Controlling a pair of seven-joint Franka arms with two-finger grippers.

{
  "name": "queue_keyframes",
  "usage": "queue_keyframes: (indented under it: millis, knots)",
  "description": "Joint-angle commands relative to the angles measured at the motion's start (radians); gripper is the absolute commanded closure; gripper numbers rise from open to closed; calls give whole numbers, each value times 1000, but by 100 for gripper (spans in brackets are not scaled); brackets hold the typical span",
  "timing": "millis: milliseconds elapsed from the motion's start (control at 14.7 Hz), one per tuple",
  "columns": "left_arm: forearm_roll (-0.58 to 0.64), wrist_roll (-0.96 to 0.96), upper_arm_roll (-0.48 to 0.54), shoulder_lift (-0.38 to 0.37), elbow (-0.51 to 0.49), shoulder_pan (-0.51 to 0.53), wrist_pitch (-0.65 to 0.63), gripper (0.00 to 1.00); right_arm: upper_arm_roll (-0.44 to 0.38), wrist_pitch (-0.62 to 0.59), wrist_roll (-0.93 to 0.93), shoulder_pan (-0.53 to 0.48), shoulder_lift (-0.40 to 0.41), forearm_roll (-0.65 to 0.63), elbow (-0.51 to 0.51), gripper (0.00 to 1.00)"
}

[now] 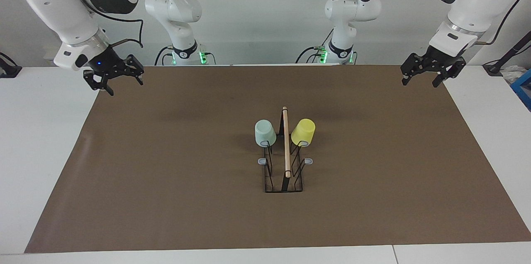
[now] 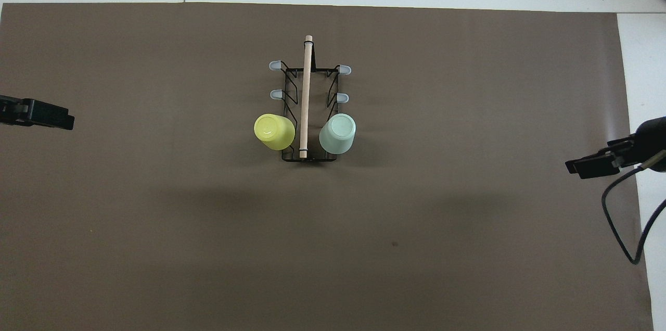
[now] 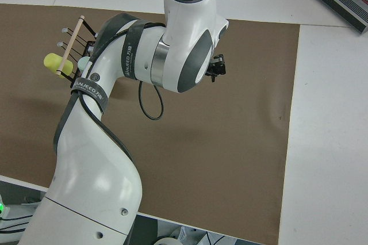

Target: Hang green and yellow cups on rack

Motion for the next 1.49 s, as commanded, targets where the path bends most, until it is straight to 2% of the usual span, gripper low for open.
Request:
queue_keyframes:
  millis: [0, 272, 543, 815, 1426]
  knots:
    - [-8, 4, 8, -21, -21, -5, 17, 0, 11, -68, 83, -10, 34, -84, 88, 0]
    - [-8, 4, 8, -21, -21, -5, 20, 0, 14, -117, 173, 4, 46, -83, 113, 0]
    - [-8, 4, 8, -21, -21, -5, 18, 0, 23, -159, 235, 63, 71, -89, 211, 0]
    - [-8, 4, 8, -21, -21, -5, 17, 0, 42, -202, 357, 82, 84, -83, 265, 0]
    - [-2, 4, 6, -20, -18, -7, 12, 0, 43, -217, 395, 128, 146, -89, 333, 0]
